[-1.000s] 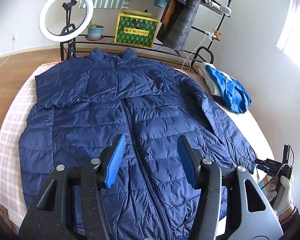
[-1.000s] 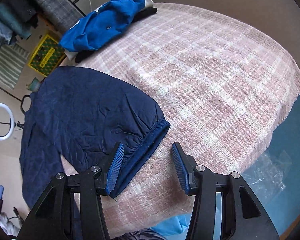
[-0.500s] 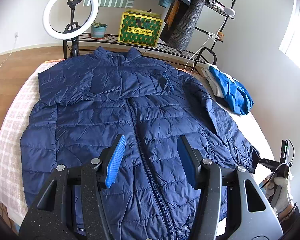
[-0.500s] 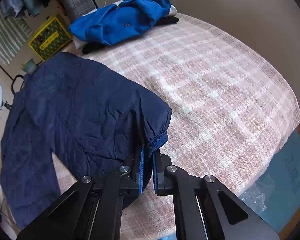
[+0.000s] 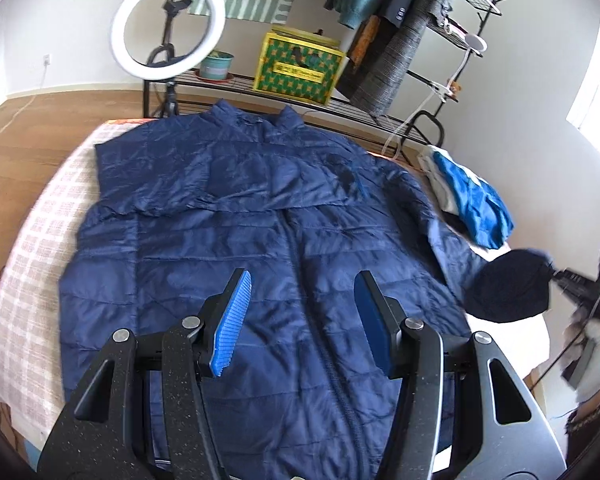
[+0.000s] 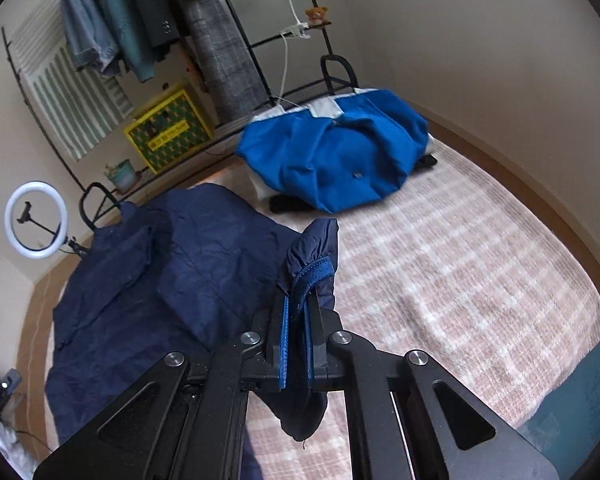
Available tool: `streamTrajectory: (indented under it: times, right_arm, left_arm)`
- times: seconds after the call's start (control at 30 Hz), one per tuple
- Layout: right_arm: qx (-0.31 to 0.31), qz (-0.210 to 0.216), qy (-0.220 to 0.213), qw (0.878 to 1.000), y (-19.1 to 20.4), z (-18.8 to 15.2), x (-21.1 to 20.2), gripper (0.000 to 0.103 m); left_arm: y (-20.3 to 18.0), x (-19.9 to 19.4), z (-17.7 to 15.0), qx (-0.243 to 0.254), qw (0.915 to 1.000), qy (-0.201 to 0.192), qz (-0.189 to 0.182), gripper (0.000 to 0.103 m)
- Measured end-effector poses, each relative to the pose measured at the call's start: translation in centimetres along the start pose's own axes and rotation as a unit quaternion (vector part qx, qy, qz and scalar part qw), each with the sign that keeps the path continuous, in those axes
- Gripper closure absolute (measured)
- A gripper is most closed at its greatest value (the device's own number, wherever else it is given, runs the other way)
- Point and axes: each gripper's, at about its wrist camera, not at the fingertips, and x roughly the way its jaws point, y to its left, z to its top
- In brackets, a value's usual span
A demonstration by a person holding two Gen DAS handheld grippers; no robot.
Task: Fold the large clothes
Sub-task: 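Lay the sleeve along the jacket body and open the right tool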
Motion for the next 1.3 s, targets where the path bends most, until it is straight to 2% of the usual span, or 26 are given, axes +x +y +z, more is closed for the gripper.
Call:
streamTrajectory:
  times: [0.3,0.43,0.53,0.67,0.83,1.03,1.1,1.2,1.27,1.3]
  right_arm:
    - [-0.075,0.069,-0.027,0.994,11.9,3.3,1.0,0.098]
    - [-0.128,0.1,-0.03,0.986,18.6,3.4,2.5,0.098]
    - [-0.154,0.131,-0.015,0.979,23.7,2.6,4.2,0.098]
    - [-0.201,0.17,0.011,0.965,30.5,0.1,6.2,0.098]
    - [-0.265,0.206,0.056,0.94,38.1,-5.2,9.4,0.098]
    - [-0.313,0.232,0.097,0.916,43.2,-10.0,13.2,0.098]
    - [-0.32,0.24,0.1,0.911,43.8,-10.8,14.1,0.098]
    - [-0.317,0.256,0.133,0.904,44.0,-10.7,15.7,0.087]
    - [-0.303,0.269,0.129,0.905,43.0,-10.0,15.6,0.065]
    - [-0.298,0.275,0.126,0.905,42.4,-9.6,15.5,0.059]
  left_arm:
    - [6.3,-0.7,0.6,-0.042,0.9984,-0.009,0.037,0.048]
    - [8.6,-0.8,1.2,-0.054,0.9973,-0.016,0.048,0.048]
    - [10.2,-0.7,1.8,-0.066,0.9962,-0.021,0.054,0.048]
    - [12.4,-0.6,2.3,-0.086,0.9943,-0.027,0.057,0.048]
    - [15.2,-0.1,2.4,-0.108,0.9912,-0.026,0.072,0.048]
    - [17.5,1.3,2.2,-0.119,0.9893,-0.02,0.082,0.048]
    - [17.8,2.0,2.3,-0.121,0.9892,-0.017,0.08,0.048]
    - [18.0,3.4,2.7,-0.121,0.9903,-0.009,0.069,0.048]
    - [17.7,4.4,3.1,-0.118,0.9916,-0.002,0.053,0.048]
    - [17.5,5.2,3.3,-0.116,0.9924,0.006,0.04,0.048]
